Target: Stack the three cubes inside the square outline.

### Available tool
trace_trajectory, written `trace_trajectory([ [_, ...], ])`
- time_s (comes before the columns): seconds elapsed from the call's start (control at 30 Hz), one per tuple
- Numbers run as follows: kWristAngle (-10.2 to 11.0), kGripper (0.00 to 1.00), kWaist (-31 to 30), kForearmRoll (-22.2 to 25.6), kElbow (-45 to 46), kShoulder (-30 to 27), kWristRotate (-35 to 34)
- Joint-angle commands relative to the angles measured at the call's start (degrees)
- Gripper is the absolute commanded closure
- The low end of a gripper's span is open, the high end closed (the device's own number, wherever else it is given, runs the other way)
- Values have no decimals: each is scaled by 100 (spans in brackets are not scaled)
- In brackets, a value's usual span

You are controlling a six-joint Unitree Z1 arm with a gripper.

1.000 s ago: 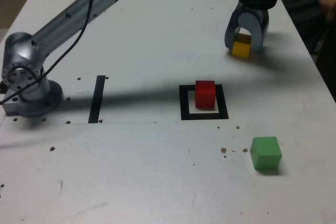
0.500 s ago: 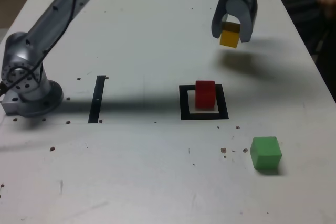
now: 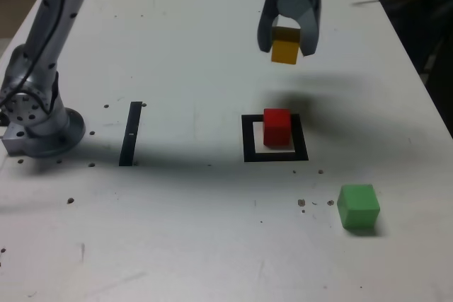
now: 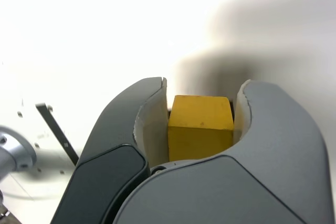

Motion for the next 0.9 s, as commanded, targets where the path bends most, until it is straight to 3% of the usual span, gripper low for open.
trace_trajectory([
  [0.0,-74,67,-35,-85,119,-127,-87],
  [0.27,-422,67,-217,-648,888,-520,-447],
  [0.87,-605,67,-619,-1315,1867,-877,-741],
])
